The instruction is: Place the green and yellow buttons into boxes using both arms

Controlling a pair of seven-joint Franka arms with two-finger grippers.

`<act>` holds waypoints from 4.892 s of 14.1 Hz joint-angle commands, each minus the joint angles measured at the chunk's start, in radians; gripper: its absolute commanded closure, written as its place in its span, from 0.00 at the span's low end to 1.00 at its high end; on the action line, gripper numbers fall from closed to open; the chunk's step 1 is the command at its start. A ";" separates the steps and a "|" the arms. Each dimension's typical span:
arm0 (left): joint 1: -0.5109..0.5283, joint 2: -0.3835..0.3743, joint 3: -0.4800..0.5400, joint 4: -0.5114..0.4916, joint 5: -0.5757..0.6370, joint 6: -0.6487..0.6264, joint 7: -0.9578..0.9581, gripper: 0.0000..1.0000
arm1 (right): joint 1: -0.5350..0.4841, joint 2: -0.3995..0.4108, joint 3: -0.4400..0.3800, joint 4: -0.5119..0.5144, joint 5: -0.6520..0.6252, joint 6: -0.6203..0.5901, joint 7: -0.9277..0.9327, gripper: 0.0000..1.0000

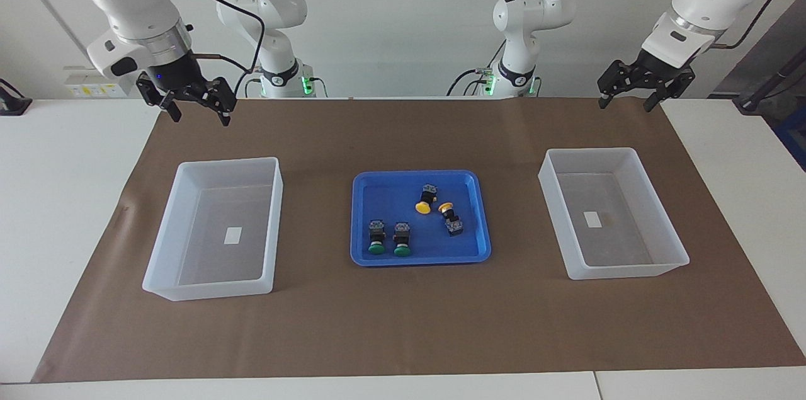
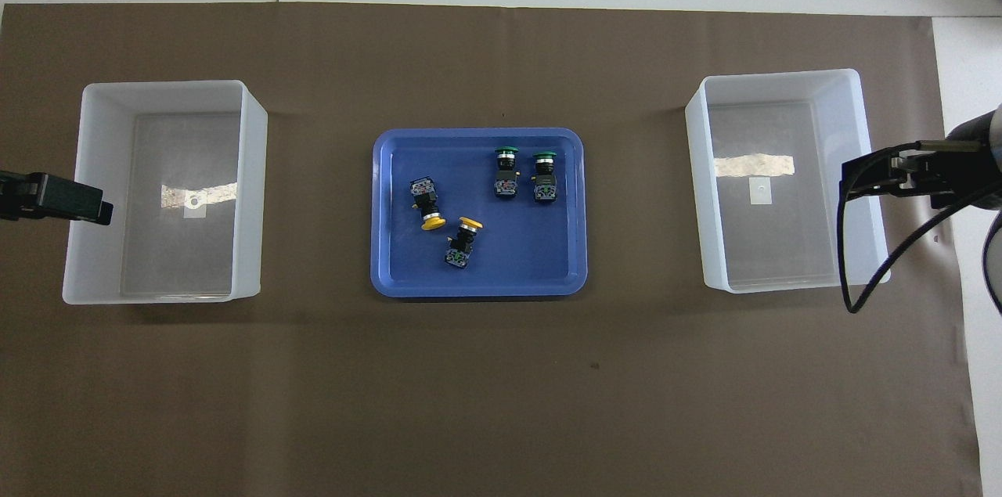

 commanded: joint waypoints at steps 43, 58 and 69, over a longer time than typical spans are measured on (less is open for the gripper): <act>-0.517 0.508 0.004 -0.181 0.130 0.855 -1.198 0.00 | -0.006 -0.003 0.003 -0.001 0.005 -0.010 0.004 0.00; -0.526 0.502 0.004 -0.134 0.158 0.735 -1.193 1.00 | -0.006 -0.003 0.003 -0.001 0.005 -0.010 0.004 0.00; -0.181 0.249 -0.001 -0.109 0.072 0.388 -0.657 1.00 | -0.006 -0.003 0.003 -0.001 0.005 -0.010 0.004 0.00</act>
